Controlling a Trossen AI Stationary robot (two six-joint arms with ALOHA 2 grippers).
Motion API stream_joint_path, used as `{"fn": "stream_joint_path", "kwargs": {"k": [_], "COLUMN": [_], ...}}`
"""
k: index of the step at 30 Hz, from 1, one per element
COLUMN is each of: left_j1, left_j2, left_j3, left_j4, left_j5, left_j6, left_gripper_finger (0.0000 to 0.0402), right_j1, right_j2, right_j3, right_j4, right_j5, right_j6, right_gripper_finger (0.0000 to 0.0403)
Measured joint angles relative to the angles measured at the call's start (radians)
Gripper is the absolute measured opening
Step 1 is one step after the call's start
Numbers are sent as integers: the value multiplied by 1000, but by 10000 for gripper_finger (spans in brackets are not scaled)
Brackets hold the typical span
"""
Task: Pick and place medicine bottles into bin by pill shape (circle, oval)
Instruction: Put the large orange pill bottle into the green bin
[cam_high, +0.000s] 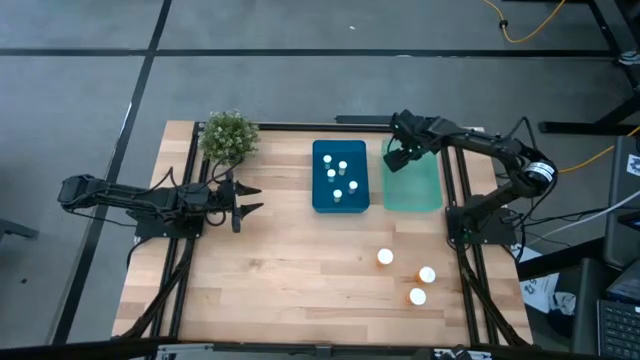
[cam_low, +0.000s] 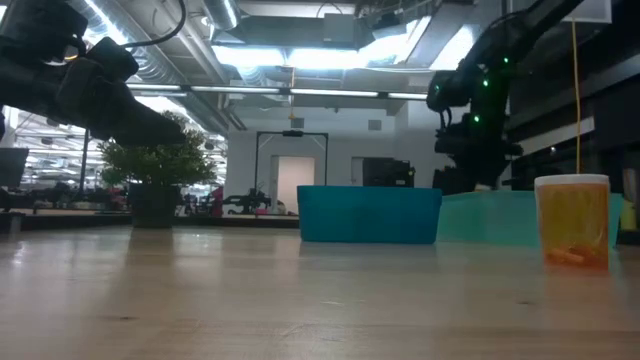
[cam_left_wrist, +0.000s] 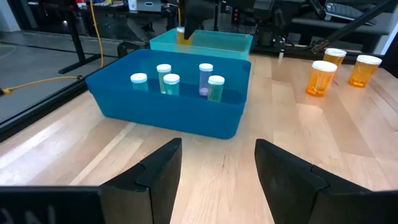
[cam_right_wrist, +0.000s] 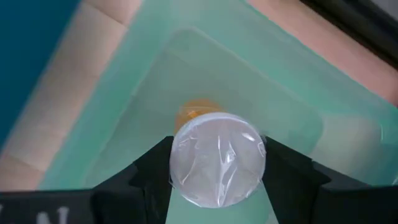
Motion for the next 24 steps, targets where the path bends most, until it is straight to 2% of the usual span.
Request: {"fn": "stream_joint_path", "kwargs": {"k": [5,15,20,24], "left_j1": [0,0,0,0], "left_j2": [0,0,0,0], "left_j3": [0,0,0,0], "left_j4": [0,0,0,0], "left_j5": [0,0,0,0], "left_j6": [0,0,0,0], "left_gripper_finger": [195,195,195,195], "right_j1": [-14,-15,-14,-14], "right_j2": [0,0,0,1], "right_j3": [-47,-55,-53,-1], "right_j4": [14,19,17,-18], "right_j5": [26,40,35,35], "right_j6": [-3,-4,-4,-8], "right_gripper_finger": [210,266,271,272]}}
